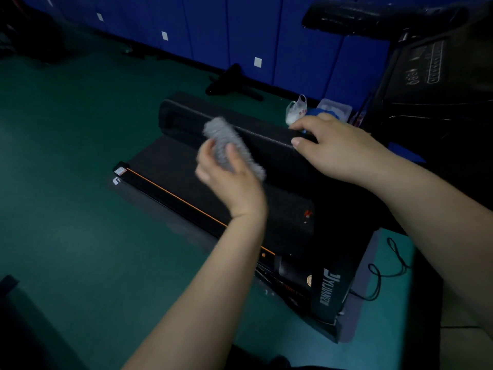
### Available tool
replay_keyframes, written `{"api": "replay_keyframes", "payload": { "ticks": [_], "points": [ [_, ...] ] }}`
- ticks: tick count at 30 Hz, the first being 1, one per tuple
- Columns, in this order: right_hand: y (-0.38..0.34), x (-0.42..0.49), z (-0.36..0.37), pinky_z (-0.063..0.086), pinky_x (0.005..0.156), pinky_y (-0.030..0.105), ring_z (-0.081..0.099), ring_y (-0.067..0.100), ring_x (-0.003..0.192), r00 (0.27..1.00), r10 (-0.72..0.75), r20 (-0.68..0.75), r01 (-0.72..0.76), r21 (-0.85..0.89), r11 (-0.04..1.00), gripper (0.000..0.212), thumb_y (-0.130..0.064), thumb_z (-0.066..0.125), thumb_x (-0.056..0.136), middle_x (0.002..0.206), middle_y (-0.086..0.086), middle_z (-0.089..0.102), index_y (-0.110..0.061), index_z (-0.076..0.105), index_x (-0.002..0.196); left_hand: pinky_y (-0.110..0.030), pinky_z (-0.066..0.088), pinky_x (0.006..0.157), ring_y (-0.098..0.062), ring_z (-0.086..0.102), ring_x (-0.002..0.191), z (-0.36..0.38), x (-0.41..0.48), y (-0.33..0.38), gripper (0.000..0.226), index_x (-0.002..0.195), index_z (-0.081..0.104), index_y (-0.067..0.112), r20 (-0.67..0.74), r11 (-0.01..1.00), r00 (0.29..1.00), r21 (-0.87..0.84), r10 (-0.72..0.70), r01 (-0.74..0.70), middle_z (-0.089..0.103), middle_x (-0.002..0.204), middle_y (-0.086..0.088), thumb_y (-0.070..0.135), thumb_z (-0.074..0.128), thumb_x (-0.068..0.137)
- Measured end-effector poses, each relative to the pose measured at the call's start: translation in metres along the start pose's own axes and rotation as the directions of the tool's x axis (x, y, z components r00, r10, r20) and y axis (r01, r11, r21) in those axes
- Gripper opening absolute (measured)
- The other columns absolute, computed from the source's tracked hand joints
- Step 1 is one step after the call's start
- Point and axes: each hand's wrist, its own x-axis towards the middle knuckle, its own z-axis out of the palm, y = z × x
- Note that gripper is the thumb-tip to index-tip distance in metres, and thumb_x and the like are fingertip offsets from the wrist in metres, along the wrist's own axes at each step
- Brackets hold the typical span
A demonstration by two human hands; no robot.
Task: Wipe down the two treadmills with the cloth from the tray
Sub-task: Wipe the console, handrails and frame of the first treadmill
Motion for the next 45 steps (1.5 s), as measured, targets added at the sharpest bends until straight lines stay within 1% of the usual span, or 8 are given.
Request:
{"api": "replay_keyframes", "payload": {
  "ticks": [4, 7, 10, 17, 24, 31, 39, 45],
  "points": [
    [0.000, -0.001, 0.000, 0.038, 0.091, 0.036, 0.046, 0.022, 0.121, 1.000, -0.003, 0.002, 0.003, -0.014, 1.000, 0.040, -0.048, 0.036, 0.098, 0.134, -0.001, 0.044, -0.034, 0.043, 0.135, -0.015, 0.043, 0.092, -0.013, 0.050, 0.098, 0.015, 0.002, -0.004, 0.020, 0.113, 0.056, 0.007, 0.065, 0.999, 0.997, -0.010, 0.039, -0.038, 0.038, 0.115, -0.004, 0.012, 0.053, 0.094],
    [0.001, -0.002, 0.000, 0.036, 0.085, 0.033, 0.047, 0.020, 0.117, 1.000, -0.015, 0.001, 0.015, -0.019, 1.000, 0.039, -0.048, 0.035, 0.098, 0.132, -0.002, 0.045, -0.034, 0.044, 0.134, -0.036, 0.049, 0.089, -0.017, 0.049, 0.086, 0.011, 0.038, -0.022, 0.021, 0.115, 0.050, 0.009, -0.048, 0.956, 0.958, 0.065, -0.284, 0.287, 0.039, 0.118, -0.007, 0.020, 0.046, 0.098],
    [0.000, -0.001, 0.000, 0.038, 0.086, 0.035, 0.048, 0.020, 0.117, 1.000, -0.012, 0.003, 0.012, -0.012, 1.000, 0.039, -0.048, 0.036, 0.098, 0.131, -0.002, 0.045, -0.034, 0.044, 0.134, -0.026, 0.042, 0.074, -0.018, 0.049, 0.081, -0.002, 0.057, -0.025, 0.026, 0.120, 0.049, 0.010, -0.106, 0.862, 0.862, 0.068, -0.495, 0.503, 0.043, 0.127, -0.012, 0.025, 0.044, 0.099],
    [0.000, 0.001, 0.001, 0.036, 0.085, 0.033, 0.048, 0.020, 0.121, 1.000, -0.004, 0.007, 0.004, -0.015, 1.000, 0.039, -0.049, 0.036, 0.098, 0.136, -0.002, 0.044, -0.036, 0.043, 0.134, -0.002, 0.034, 0.071, -0.012, 0.050, 0.095, 0.017, 0.044, 0.008, 0.029, 0.125, 0.053, 0.014, 0.019, 0.999, 1.000, 0.047, 0.007, -0.008, 0.036, 0.122, -0.004, 0.020, 0.049, 0.097],
    [0.002, 0.000, 0.001, 0.034, 0.083, 0.032, 0.048, 0.019, 0.120, 1.000, -0.016, -0.001, 0.016, -0.019, 1.000, 0.040, -0.050, 0.035, 0.097, 0.131, -0.004, 0.045, -0.037, 0.043, 0.134, -0.028, 0.042, 0.076, -0.022, 0.052, 0.089, 0.002, 0.090, -0.027, 0.025, 0.123, 0.048, 0.019, -0.149, 0.792, 0.780, -0.038, -0.608, 0.610, 0.042, 0.132, -0.010, 0.023, 0.044, 0.098],
    [0.002, 0.001, 0.002, 0.036, 0.084, 0.032, 0.049, 0.017, 0.116, 1.000, -0.023, -0.016, 0.023, -0.009, 1.000, 0.039, -0.048, 0.036, 0.097, 0.128, -0.005, 0.047, -0.037, 0.044, 0.133, -0.007, 0.040, 0.088, -0.013, 0.052, 0.096, 0.014, 0.117, -0.002, 0.030, 0.124, 0.061, 0.019, -0.096, 0.999, 0.995, -0.044, -0.019, 0.015, 0.038, 0.115, -0.004, 0.019, 0.051, 0.096],
    [0.002, 0.000, 0.001, 0.035, 0.082, 0.032, 0.049, 0.016, 0.112, 0.999, -0.034, -0.023, 0.034, -0.008, 0.999, 0.037, -0.048, 0.037, 0.097, 0.124, -0.006, 0.048, -0.037, 0.045, 0.131, -0.018, 0.044, 0.047, -0.011, 0.055, 0.055, -0.006, 0.141, -0.044, 0.029, 0.115, 0.064, 0.011, -0.045, 0.794, 0.812, -0.245, -0.583, 0.556, 0.066, 0.079, -0.005, 0.017, 0.040, 0.100],
    [0.004, 0.001, 0.003, 0.037, 0.083, 0.033, 0.049, 0.015, 0.113, 0.999, -0.036, -0.021, 0.035, -0.009, 0.999, 0.038, -0.050, 0.036, 0.095, 0.125, -0.007, 0.047, -0.038, 0.045, 0.131, 0.009, 0.027, 0.073, -0.007, 0.045, 0.093, -0.005, 0.136, -0.019, 0.038, 0.137, 0.050, 0.019, -0.139, 0.985, 0.976, -0.036, -0.170, 0.167, 0.039, 0.114, -0.003, 0.023, 0.045, 0.099]
  ]
}}
